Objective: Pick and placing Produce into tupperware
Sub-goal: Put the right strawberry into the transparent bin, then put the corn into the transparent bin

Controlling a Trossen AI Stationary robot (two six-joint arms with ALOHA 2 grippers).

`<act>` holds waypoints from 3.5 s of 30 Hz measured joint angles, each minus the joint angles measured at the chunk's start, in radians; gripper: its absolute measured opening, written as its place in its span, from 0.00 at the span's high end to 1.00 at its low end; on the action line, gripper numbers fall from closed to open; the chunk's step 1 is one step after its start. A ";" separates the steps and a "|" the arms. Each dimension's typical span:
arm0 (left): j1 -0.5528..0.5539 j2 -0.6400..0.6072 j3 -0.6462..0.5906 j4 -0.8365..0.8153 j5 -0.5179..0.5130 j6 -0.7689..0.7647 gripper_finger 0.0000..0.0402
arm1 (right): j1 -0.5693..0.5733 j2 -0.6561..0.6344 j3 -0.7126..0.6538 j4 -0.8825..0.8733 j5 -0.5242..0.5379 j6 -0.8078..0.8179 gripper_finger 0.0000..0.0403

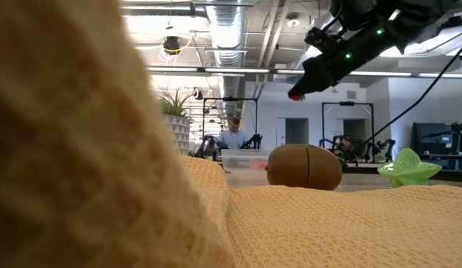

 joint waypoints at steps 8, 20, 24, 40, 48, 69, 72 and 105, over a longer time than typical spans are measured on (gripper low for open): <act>0.000 0.000 0.000 0.010 0.000 0.010 0.42 | -0.145 0.000 0.019 0.041 -0.124 -0.004 0.55; 0.000 0.000 0.000 0.055 0.000 0.038 0.42 | -0.254 0.064 0.020 0.179 -0.270 -0.003 0.54; 0.000 0.000 0.000 0.066 0.000 0.038 0.42 | -0.273 0.172 0.020 0.273 -0.301 -0.003 0.55; 0.000 0.000 0.000 0.080 0.000 0.037 0.42 | -0.323 0.593 0.222 0.331 -0.349 0.037 0.55; 0.000 0.000 0.000 0.080 -0.002 0.036 0.42 | -0.336 0.634 0.281 0.228 -0.399 0.086 0.53; 0.000 0.000 0.000 0.080 -0.008 0.033 0.42 | -0.352 0.631 0.285 0.199 -0.442 0.097 0.53; 0.000 0.000 0.000 0.080 -0.008 0.033 0.42 | -0.352 0.631 0.285 0.190 -0.443 0.097 0.53; 0.000 0.000 0.000 0.080 -0.031 0.034 0.42 | -0.374 0.631 0.284 0.125 -0.547 0.113 0.47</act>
